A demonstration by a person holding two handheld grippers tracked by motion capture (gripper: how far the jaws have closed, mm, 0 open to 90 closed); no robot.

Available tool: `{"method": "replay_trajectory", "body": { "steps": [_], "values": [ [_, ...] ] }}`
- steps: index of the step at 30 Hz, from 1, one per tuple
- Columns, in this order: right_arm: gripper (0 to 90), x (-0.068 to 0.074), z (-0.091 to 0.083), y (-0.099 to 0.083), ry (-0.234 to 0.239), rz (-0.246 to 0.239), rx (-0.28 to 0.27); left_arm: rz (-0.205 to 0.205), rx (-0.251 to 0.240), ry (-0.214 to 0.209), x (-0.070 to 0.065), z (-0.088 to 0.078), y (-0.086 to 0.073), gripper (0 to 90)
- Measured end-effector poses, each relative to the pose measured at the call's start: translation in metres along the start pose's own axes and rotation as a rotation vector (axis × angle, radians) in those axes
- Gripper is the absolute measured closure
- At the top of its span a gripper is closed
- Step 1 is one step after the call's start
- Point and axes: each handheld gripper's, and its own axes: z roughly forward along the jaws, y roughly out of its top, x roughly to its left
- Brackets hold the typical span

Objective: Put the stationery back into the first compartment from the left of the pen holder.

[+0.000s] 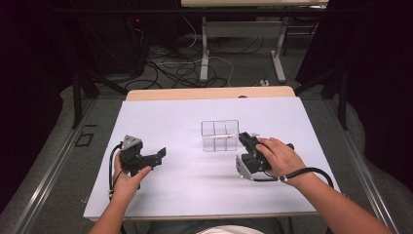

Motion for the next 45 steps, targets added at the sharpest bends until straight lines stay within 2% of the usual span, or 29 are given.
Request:
{"method": "replay_trajectory", "body": {
  "steps": [2,5,8,9,11,12,14,15,18,19,20,22,25,27,28,29,30,32,34,39,40,43,45],
  "values": [
    [79.8,0.005,-0.001,0.007,0.001,-0.051,-0.017,0.013,0.005,-0.006,-0.002,0.0,0.0,2.2],
    [79.8,0.012,-0.001,0.017,0.05,-0.143,-0.032,0.054,0.019,-0.007,-0.005,0.0,0.002,2.2],
    [79.8,0.018,0.001,0.023,0.067,-0.192,-0.046,0.07,0.021,-0.024,-0.01,-0.003,0.005,2.2],
    [79.8,0.019,0.002,0.028,0.075,-0.223,-0.059,0.084,0.017,-0.032,-0.011,-0.003,0.007,2.3],
    [79.8,0.021,0.002,0.029,0.077,-0.218,-0.057,0.101,0.015,-0.051,-0.016,-0.005,0.01,3.0],
    [79.8,0.02,0.002,0.031,0.075,-0.247,-0.067,0.106,0.019,-0.064,-0.019,-0.006,0.012,4.9],
    [79.8,0.021,0.002,0.033,0.075,-0.257,-0.071,0.131,0.029,-0.081,-0.024,-0.007,0.016,11.1],
    [79.8,0.02,0.002,0.036,0.072,-0.297,-0.087,0.147,0.035,-0.086,-0.026,-0.008,0.018,15.7],
    [79.8,0.022,0.002,0.038,0.073,-0.292,-0.086,0.175,0.057,-0.12,-0.032,-0.009,0.023,15.8],
    [79.8,0.021,0.002,0.038,0.073,-0.314,-0.095,0.194,0.058,-0.12,-0.035,-0.009,0.025,16.2],
    [79.8,0.02,0.003,0.039,0.074,-0.322,-0.097,0.206,0.069,-0.126,-0.037,-0.01,0.027,17.8],
    [79.8,0.02,0.004,0.04,0.062,-0.336,-0.106,0.223,0.058,-0.136,-0.042,-0.011,0.031,21.5],
    [79.8,0.018,0.007,0.042,0.045,-0.343,-0.124,0.263,0.061,-0.172,-0.05,-0.013,0.037,26.7],
    [79.8,0.018,0.007,0.044,0.054,-0.352,-0.126,0.296,0.065,-0.201,-0.056,-0.013,0.041,31.5],
    [79.8,0.017,0.008,0.045,0.044,-0.371,-0.136,0.312,0.069,-0.212,-0.059,-0.013,0.043,32.4],
    [79.8,0.017,0.009,0.046,0.041,-0.375,-0.141,0.325,0.069,-0.219,-0.062,-0.012,0.044,33.6],
    [79.8,0.018,0.009,0.047,0.056,-0.36,-0.139,0.341,0.084,-0.23,-0.065,-0.013,0.046,34.5],
    [79.8,0.019,0.01,0.048,0.052,-0.376,-0.148,0.353,0.086,-0.249,-0.07,-0.011,0.048,35.3],
    [79.8,0.02,0.01,0.05,0.064,-0.387,-0.155,0.391,0.097,-0.257,-0.075,-0.009,0.049,35.5],
    [79.8,0.021,0.009,0.051,0.077,-0.409,-0.149,0.435,0.143,-0.267,-0.085,-0.007,0.052,35.5],
    [79.8,0.021,0.009,0.051,0.076,-0.412,-0.145,0.431,0.133,-0.262,-0.087,-0.006,0.052,35.8],
    [79.8,0.021,0.011,0.05,0.069,-0.404,-0.163,0.452,0.165,-0.276,-0.09,-0.005,0.056,38.3],
    [79.8,0.02,0.012,0.051,0.064,-0.422,-0.166,0.461,0.16,-0.283,-0.093,-0.002,0.057,40.7]
  ]
}}
